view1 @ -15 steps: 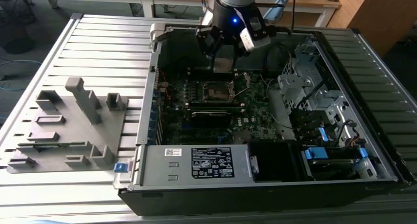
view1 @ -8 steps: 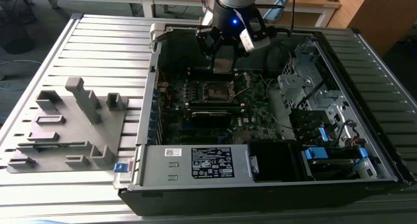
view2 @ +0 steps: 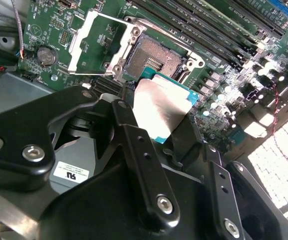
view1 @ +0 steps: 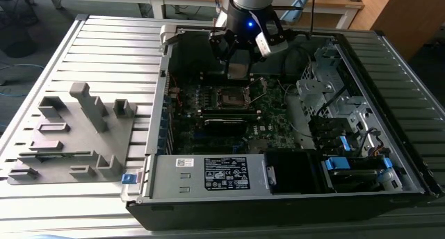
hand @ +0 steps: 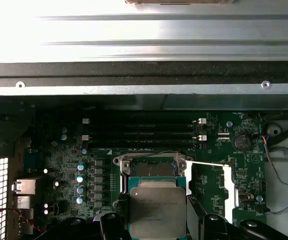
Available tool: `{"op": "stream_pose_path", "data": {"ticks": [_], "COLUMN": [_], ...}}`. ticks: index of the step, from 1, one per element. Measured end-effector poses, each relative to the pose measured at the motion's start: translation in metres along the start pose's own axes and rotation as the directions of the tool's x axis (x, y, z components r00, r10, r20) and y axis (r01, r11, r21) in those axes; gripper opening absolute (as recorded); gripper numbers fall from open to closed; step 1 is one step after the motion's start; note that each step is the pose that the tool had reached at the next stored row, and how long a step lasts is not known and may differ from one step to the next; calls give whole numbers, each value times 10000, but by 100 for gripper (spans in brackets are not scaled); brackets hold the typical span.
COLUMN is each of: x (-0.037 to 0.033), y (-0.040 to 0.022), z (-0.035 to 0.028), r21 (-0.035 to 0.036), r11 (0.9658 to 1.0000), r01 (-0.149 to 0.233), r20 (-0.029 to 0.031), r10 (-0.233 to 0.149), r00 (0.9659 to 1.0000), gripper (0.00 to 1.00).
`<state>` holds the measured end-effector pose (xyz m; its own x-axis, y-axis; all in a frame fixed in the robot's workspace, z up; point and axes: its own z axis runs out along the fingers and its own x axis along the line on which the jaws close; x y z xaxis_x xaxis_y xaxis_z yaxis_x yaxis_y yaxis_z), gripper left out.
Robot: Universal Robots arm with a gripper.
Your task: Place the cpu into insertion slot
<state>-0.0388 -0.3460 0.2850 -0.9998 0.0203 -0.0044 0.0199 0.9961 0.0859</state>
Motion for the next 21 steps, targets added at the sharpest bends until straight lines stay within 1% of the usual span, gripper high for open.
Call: {"op": "stream_pose_path", "data": {"ticks": [17,19,21], "x": [0,0,0], "y": [-3,-3,-4], "z": [35,38,41], "r21": [2,2,2], "r11": [10000,10000,9997], "r01": [-1,-54,-233], "r20": [-1,4,20], "r10": [1,54,233], "r00": [10000,10000,9997], "gripper": [54,54,54]}}
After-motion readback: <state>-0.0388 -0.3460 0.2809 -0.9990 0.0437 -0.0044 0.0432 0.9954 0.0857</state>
